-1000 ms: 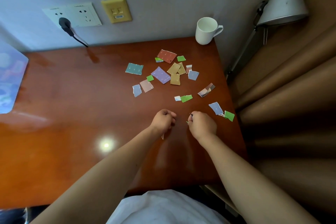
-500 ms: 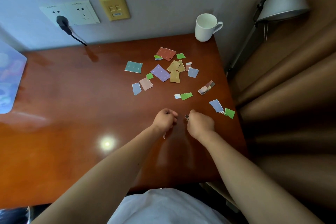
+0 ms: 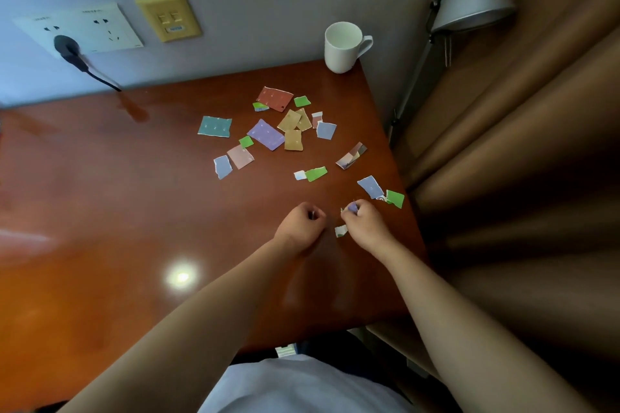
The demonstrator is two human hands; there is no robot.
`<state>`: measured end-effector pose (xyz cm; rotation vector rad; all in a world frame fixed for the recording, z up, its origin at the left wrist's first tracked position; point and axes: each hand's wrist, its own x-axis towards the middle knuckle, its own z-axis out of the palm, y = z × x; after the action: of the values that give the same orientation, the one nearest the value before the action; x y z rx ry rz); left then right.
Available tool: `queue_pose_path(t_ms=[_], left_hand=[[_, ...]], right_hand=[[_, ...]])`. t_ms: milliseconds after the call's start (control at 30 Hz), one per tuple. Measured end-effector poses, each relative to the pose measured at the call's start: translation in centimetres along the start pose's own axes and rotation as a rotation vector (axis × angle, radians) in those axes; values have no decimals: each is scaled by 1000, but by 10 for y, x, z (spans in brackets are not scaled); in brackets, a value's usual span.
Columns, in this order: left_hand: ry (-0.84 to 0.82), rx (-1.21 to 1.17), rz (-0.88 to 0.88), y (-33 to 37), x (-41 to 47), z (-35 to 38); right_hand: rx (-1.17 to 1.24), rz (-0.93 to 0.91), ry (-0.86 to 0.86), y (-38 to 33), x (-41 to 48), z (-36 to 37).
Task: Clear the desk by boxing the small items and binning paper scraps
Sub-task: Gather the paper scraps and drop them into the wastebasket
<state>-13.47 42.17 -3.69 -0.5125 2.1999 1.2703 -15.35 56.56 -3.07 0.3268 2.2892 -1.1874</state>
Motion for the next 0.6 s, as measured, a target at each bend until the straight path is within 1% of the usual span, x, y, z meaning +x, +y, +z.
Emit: queue_pose_path(t_ms=[133,233,333,533,600], left_hand=[[-32,220,95,6,0,16],[16,411,148,10,-3,24],[76,549,201,11,-6,28],[77,625,208,12,-4,31],[78,523,155,10,-6,32]], right_hand=[[157,96,19,16,-1,-7],[201,148,27,27,0,-10],[210,163,13,31,-1,-12],[316,220,-48,27,-9,-14],[368,227,-73,23,-13,-15]])
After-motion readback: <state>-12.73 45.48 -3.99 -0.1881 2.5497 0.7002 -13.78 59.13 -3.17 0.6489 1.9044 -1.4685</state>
